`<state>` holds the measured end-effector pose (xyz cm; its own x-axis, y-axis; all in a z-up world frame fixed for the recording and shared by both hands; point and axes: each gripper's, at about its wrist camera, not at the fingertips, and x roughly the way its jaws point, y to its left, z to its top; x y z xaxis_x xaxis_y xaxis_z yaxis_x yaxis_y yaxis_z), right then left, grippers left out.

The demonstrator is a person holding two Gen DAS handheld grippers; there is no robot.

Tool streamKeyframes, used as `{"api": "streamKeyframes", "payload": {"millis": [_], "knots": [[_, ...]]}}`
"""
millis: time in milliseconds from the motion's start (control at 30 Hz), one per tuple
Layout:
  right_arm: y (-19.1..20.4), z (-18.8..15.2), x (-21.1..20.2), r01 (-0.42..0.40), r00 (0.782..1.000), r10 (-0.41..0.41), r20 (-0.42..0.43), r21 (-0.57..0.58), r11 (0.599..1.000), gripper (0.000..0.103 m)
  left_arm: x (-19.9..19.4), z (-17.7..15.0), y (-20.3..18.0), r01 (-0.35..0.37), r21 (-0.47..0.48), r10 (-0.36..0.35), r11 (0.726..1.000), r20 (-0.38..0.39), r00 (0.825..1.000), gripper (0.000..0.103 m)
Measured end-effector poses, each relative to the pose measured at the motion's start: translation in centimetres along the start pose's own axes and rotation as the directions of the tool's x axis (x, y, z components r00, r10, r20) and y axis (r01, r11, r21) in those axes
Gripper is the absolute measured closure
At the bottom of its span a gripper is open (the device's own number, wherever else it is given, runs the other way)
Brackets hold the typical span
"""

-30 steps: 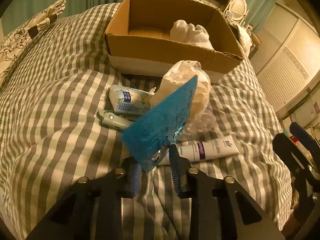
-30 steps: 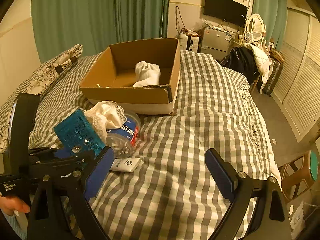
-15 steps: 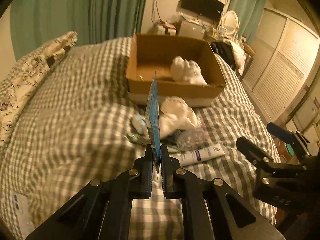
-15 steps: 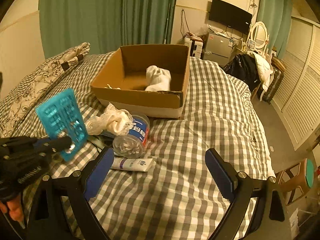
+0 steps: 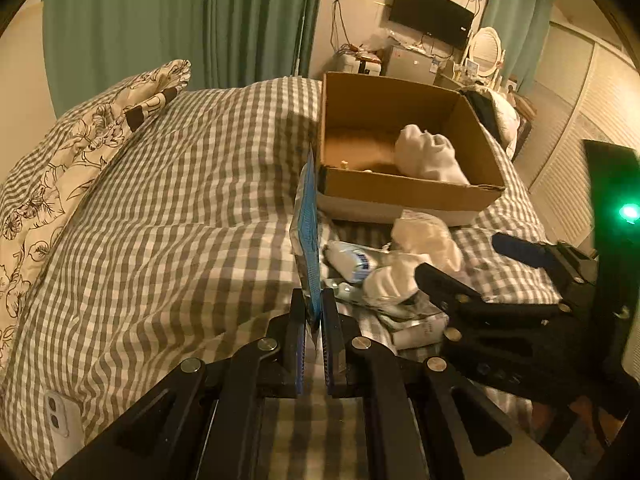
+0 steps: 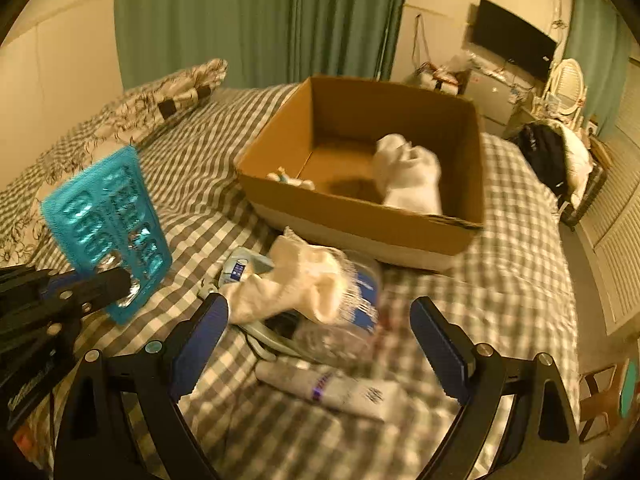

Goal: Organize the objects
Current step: 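Grasp the lace cloth with the right tool while the left tool holds the blister pack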

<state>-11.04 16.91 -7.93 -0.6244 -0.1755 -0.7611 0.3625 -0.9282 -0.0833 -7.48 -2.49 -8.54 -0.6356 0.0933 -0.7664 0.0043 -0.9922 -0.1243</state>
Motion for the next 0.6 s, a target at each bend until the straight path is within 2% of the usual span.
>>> {"api": "streamKeyframes", "payload": {"millis": [67, 133, 167, 233, 300, 433, 600], "knots": [[0.2, 0.2, 1.4, -0.012, 1.000, 0.013, -0.028, 0.004, 1.000, 0.019, 0.3, 0.1, 0.4, -0.003, 0.002, 0.003, 1.000, -0.003, 1.000, 0.097], [0.3, 0.0, 2.4, -0.013, 0.998, 0.013, -0.053, 0.001, 1.000, 0.043, 0.7, 0.1, 0.6, -0.003, 0.002, 0.003, 1.000, -0.009, 1.000, 0.097], [0.4, -0.1, 2.7, -0.013, 0.998, 0.013, -0.061, -0.003, 1.000, 0.050, 0.9, 0.1, 0.8, -0.002, 0.000, 0.002, 1.000, -0.012, 1.000, 0.097], [0.5, -0.5, 2.9, -0.011, 0.998, 0.011, -0.066, -0.009, 1.000, 0.075, 1.0, 0.1, 0.9, -0.001, -0.004, 0.001, 1.000, -0.016, 1.000, 0.097], [0.4, -0.5, 2.6, -0.013, 0.998, 0.012, -0.054, -0.006, 1.000, 0.087, 1.0, -0.1, 0.9, 0.000, -0.005, 0.000, 1.000, -0.019, 1.000, 0.097], [0.0, -0.5, 0.6, -0.017, 1.000, 0.017, -0.007, 0.005, 1.000, 0.093, 0.3, -0.1, 0.7, 0.011, -0.004, -0.011, 1.000, -0.015, 1.000, 0.097], [-0.7, -0.3, -2.8, -0.020, 0.998, 0.019, 0.054, 0.014, 1.000, 0.095, -1.2, 0.3, -0.1, 0.024, 0.005, -0.024, 1.000, 0.007, 1.000, 0.096]]}}
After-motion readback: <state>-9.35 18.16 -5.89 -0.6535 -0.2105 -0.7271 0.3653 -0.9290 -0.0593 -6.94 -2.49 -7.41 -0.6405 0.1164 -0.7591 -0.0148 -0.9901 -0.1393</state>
